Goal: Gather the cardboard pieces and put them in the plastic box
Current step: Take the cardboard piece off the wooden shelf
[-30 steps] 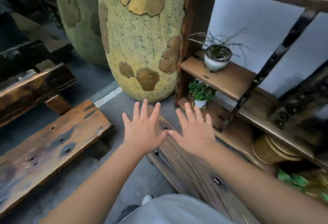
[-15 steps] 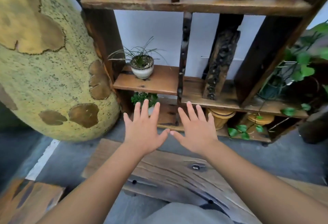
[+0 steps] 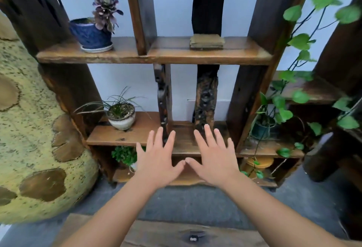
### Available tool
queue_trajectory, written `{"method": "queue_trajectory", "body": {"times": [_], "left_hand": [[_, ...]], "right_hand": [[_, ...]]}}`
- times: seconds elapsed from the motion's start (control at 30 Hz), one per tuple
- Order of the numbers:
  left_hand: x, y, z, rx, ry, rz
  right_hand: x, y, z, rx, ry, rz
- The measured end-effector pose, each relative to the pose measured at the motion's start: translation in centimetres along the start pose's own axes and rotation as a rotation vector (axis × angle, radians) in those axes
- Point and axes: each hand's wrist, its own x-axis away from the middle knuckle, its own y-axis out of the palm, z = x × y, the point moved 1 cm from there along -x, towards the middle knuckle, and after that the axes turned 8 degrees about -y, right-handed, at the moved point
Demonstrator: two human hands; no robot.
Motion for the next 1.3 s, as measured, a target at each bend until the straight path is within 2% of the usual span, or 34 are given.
{"method": "queue_trajectory", "body": {"times": [0.33, 0.47, 0.7, 1.0, 1.13, 1.3], "left_hand": [[-10.6, -6.2, 4.2, 0.051, 0.008, 0.208], [-14.5, -8.9, 4.3, 0.072, 0.058, 0.275], [-19.9, -13.4, 3.5, 0.061, 0.156, 0.371], [-27.5, -15.0, 3.5, 0.074, 0.204, 0.294], [-31.9, -14.6, 4.3, 0.117, 0.208, 0.188], [-37.7, -12.4, 5.6, 0.295, 0.180, 0.001]], "right_hand": [[-7.6, -7.3, 7.3, 0.059, -0.005, 0.190], [-10.7, -10.8, 8.6, 0.066, 0.019, 0.301], [-15.3, -15.0, 9.2, 0.135, 0.040, 0.404], [-21.7, -16.8, 11.2, 0.155, 0.035, 0.362], [-25.5, -17.3, 13.2, 0.137, 0.065, 0.320], [-30.6, -17.0, 16.4, -0.086, 0.195, 0.247]]}}
